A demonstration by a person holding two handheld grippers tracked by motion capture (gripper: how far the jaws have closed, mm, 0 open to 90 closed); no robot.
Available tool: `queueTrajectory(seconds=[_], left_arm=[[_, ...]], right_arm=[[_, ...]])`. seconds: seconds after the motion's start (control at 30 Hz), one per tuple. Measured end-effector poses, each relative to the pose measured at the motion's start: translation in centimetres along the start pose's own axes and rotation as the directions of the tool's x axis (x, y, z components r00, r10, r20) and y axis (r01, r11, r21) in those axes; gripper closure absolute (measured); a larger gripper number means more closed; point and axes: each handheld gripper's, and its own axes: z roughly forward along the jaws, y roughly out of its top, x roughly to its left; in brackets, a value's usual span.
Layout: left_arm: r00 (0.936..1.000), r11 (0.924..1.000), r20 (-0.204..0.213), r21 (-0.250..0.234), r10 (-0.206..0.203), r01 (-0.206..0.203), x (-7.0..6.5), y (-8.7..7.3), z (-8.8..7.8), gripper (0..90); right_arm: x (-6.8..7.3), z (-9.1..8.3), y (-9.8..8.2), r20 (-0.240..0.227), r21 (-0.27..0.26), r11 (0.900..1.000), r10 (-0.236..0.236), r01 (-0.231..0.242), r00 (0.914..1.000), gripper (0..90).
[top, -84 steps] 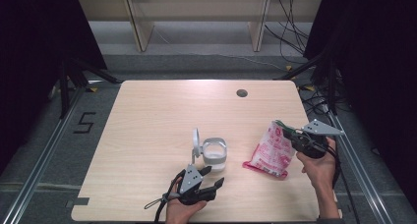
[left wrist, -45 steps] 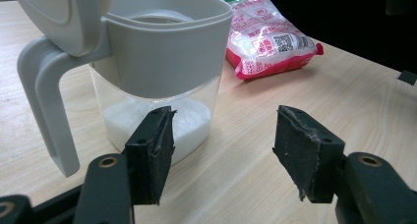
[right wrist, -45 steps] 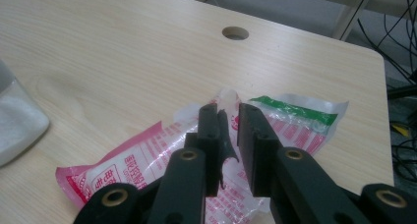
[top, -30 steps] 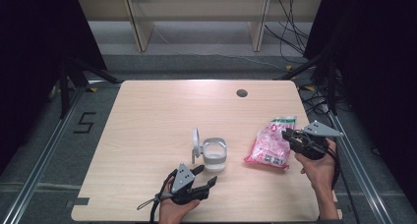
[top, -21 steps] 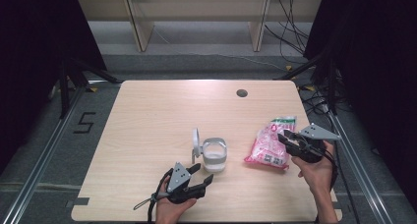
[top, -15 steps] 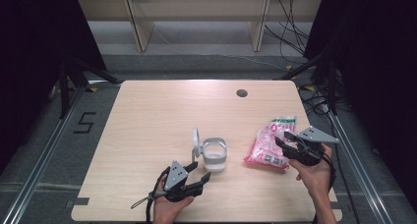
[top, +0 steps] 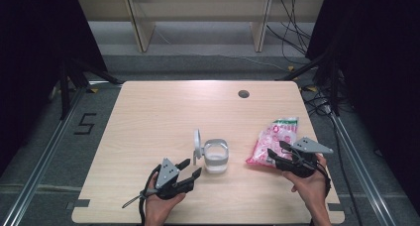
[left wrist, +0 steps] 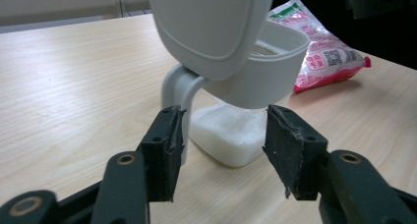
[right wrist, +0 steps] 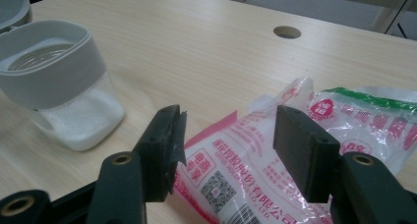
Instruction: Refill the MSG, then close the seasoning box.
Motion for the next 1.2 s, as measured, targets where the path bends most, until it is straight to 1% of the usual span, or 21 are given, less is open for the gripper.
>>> queueTrajectory(seconds=[0.03, 0.1, 0.2, 0.23, 0.27, 0.33, 0.4, 0.43, 0.53, 0.57, 0.6, 0.63, 0.67, 0.7, 0.73, 0.77, 0.83, 0.93, 0.97, 1.03, 1.2], left_arm=[[1.0000, 1.0000, -0.003, -0.003, 0.001, -0.001, 0.1, 0.0, -0.1, 49.4], [1.0000, 1.0000, -0.010, -0.006, 0.003, -0.003, 0.2, 0.1, -0.2, 50.9], [0.9995, 0.9996, -0.013, -0.004, 0.028, -0.028, 0.7, 0.3, -0.4, 53.4], [0.9995, 0.9994, -0.007, -0.010, 0.032, -0.032, 0.8, 0.4, -0.4, 53.6], [0.9994, 0.9994, -0.015, -0.010, 0.032, -0.033, 0.9, 0.5, -0.6, 54.0], [0.9992, 0.9993, -0.020, -0.014, 0.035, -0.035, 1.1, 0.6, -0.7, 55.3], [0.9994, 0.9992, -0.017, -0.025, 0.032, -0.032, 1.4, 0.8, -0.7, 55.8], [0.9991, 0.9992, -0.024, -0.018, 0.035, -0.036, 1.5, 0.9, -0.8, 56.4], [0.9991, 0.9991, -0.024, -0.022, 0.035, -0.035, 1.9, 1.3, -0.9, 56.7], [0.9992, 0.9993, -0.029, -0.027, 0.026, -0.026, 1.9, 1.4, -0.9, 57.0], [0.9993, 0.9994, -0.033, -0.028, 0.020, -0.021, 1.9, 1.4, -0.9, 57.3], [0.9988, 0.9986, -0.025, -0.029, 0.043, -0.043, 2.1, 1.6, -0.9, 57.8], [0.9987, 0.9989, -0.032, -0.023, 0.041, -0.041, 2.0, 1.7, -1.0, 58.1], [0.9987, 0.9989, -0.030, -0.023, 0.040, -0.041, 2.1, 1.7, -1.0, 58.3], [0.9996, 0.9992, -0.021, -0.033, 0.021, -0.022, 2.0, 1.7, -1.0, 58.6], [0.9993, 0.9994, -0.028, -0.023, 0.023, -0.024, 2.0, 1.8, -1.1, 59.1], [0.9992, 0.9993, -0.025, -0.019, 0.031, -0.031, 2.1, 2.0, -1.2, 60.5], [0.9991, 0.9993, -0.023, -0.013, 0.036, -0.036, 2.2, 2.0, -1.2, 61.6], [0.9990, 0.9992, -0.022, -0.011, 0.038, -0.039, 2.2, 2.0, -1.2, 62.1], [0.9990, 0.9992, -0.023, -0.011, 0.038, -0.038, 2.2, 2.0, -1.1, 63.6], [0.9987, 0.9988, -0.018, -0.008, 0.047, -0.047, 2.4, 2.1, -0.8, 72.0]], right_arm=[[0.1, 0.1, -0.1, -0.010, 0.004, 1.000, -0.005, 0.005, 0.9999, 44.3], [0.6, -0.1, -0.2, -0.017, 0.029, 0.999, 0.031, -0.031, 0.9994, 44.1], [0.7, 0.1, -0.4, -0.029, 0.012, 1.000, 0.009, -0.009, 0.9995, 43.6], [1.1, -0.1, -0.5, -0.021, 0.027, 0.999, 0.043, -0.042, 0.9989, 43.6], [0.9, 0.1, -0.5, -0.026, 0.019, 1.000, -0.004, 0.004, 0.9997, 43.5], [1.0, 0.2, -0.7, -0.041, 0.019, 1.000, -0.010, 0.011, 0.9991, 42.8], [1.6, 0.0, -0.8, -0.037, 0.034, 0.999, 0.023, -0.022, 0.9990, 41.7], [1.4, 0.2, -0.9, -0.061, 0.025, 1.000, -0.008, 0.009, 0.9981, 41.0], [2.1, 0.1, -1.1, -0.072, 0.042, 0.999, -0.001, 0.005, 0.9974, 39.1], [2.0, 0.1, -1.2, -0.068, 0.028, 0.999, -0.025, 0.027, 0.9974, 38.0], [2.3, 0.0, -1.3, -0.074, 0.047, 0.999, 0.000, 0.004, 0.9973, 37.0], [2.2, 0.2, -1.3, -0.088, 0.029, 0.999, -0.021, 0.024, 0.9959, 36.7], [2.4, 0.1, -1.4, -0.090, 0.035, 0.999, 0.000, 0.003, 0.9959, 36.6], [2.2, 0.1, -1.4, -0.081, 0.028, 0.999, -0.027, 0.030, 0.9963, 36.4], [2.5, 0.0, -1.5, -0.081, 0.045, 0.999, 0.004, 0.000, 0.9967, 36.2], [2.6, -0.1, -1.6, -0.083, 0.046, 0.999, 0.013, -0.009, 0.9964, 36.2], [2.5, 0.0, -1.7, -0.090, 0.042, 0.999, -0.016, 0.020, 0.9958, 36.2], [2.7, 0.0, -1.9, -0.108, 0.036, 0.999, -0.014, 0.018, 0.9941, 36.2], [2.7, -0.1, -1.9, -0.089, 0.034, 0.999, -0.034, 0.037, 0.9955, 36.2], [2.8, -0.1, -2.0, -0.113, 0.047, 0.998, -0.023, 0.029, 0.9933, 36.1], [3.1, -0.1, -2.3, -0.114, 0.045, 0.999, -0.019, 0.024, 0.9933, 36.2]])
